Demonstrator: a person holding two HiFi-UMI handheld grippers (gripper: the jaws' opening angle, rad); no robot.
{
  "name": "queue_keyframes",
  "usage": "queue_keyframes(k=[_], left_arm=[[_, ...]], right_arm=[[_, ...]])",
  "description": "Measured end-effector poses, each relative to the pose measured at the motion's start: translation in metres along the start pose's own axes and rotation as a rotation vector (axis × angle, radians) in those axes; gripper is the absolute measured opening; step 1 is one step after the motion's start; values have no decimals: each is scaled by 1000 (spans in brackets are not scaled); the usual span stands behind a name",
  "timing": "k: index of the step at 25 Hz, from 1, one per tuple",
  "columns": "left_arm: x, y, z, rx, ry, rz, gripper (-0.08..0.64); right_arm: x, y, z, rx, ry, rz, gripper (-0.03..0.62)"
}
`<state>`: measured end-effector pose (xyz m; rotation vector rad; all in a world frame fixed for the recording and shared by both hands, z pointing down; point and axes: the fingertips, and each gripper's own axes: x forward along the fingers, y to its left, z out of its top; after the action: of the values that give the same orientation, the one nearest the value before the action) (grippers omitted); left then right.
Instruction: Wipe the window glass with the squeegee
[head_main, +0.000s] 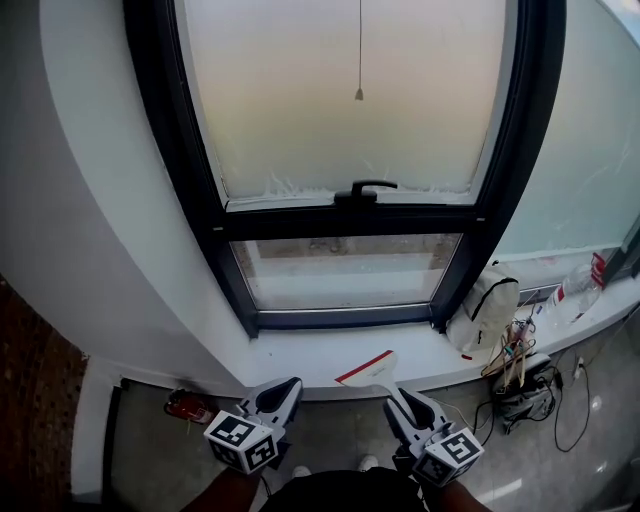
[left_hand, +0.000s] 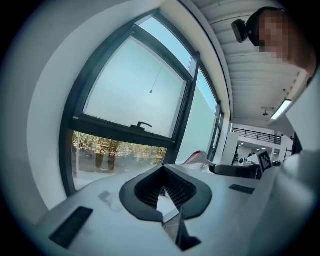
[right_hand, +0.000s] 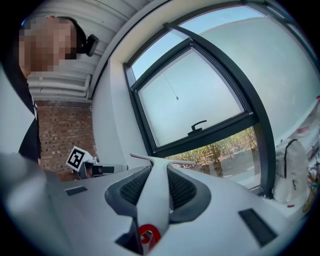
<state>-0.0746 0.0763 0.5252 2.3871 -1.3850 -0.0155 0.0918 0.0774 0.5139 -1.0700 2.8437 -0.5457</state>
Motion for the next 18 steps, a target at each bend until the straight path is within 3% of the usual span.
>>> queue_keyframes(k=[5,15,18], left_arm=[[-10,8,-7,-55,17,-24,0],[-9,-5,-21,-57,49,-101,0],[-5,-10,-32,-60,98,-132,0]], right_arm=[[1,4,-10,17,30,-28,84],[6,16,-10,-55,27,-37,84],[6,18,-9,-78,28,-33,84]])
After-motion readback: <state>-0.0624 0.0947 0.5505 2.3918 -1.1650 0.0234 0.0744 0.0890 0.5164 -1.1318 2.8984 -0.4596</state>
